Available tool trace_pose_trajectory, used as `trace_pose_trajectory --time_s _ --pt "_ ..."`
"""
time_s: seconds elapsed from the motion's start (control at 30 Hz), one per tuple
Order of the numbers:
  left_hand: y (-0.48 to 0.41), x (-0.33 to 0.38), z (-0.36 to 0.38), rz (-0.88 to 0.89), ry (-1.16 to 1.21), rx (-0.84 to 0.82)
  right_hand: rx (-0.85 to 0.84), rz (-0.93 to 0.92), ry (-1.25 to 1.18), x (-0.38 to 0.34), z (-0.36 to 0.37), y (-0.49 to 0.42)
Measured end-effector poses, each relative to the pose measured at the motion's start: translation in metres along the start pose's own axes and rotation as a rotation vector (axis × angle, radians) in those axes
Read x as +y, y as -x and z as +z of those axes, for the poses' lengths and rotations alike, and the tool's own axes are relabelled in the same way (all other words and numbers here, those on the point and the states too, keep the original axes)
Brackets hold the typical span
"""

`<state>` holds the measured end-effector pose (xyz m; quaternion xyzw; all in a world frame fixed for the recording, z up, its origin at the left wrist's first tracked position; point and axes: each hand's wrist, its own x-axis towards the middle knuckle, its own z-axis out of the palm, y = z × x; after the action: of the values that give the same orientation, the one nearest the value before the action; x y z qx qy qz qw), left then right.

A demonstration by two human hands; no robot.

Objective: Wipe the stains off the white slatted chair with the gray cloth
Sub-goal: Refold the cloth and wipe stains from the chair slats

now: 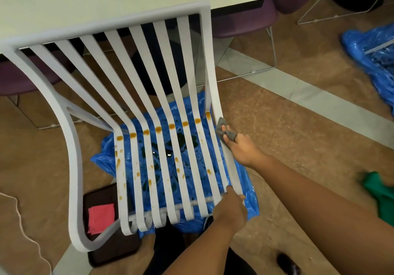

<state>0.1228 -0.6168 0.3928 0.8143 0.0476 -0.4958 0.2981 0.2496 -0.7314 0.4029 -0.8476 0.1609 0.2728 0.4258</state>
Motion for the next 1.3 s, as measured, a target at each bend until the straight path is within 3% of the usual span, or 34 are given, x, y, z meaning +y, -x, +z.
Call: trace_pose_trajectory --time_s 0.4,0.57,0.7,0.87,0.97,1.17,1.3 --pt "-0.005 -0.011 0.004 0.078 -0.016 0.033 -0.056 -0.046 -0.004 0.055 0.038 0.090" --pt "-0.007 -0.019 0.002 0.121 0.062 0.050 -0.074 -0.028 0.056 0.037 0.026 0.056" --pt "-0.011 -0.022 0.006 0.100 0.049 0.044 0.009 0.026 0.020 0.005 0.009 0.005" --pt "-0.016 -0.028 0.011 0.001 0.394 0.044 0.089 0.013 -0.195 -0.011 0.013 -0.005" --pt "-0.010 -0.027 0.014 0.003 0.465 0.097 0.078 -0.001 -0.232 0.006 0.033 0.027" --pt "-0.006 -0.055 0.000 0.270 0.187 0.077 0.046 -0.036 -0.211 0.081 0.074 0.113" --pt "-0.012 -0.080 -0.016 0.257 0.124 0.062 0.035 -0.032 -0.164 0.104 0.085 0.136"
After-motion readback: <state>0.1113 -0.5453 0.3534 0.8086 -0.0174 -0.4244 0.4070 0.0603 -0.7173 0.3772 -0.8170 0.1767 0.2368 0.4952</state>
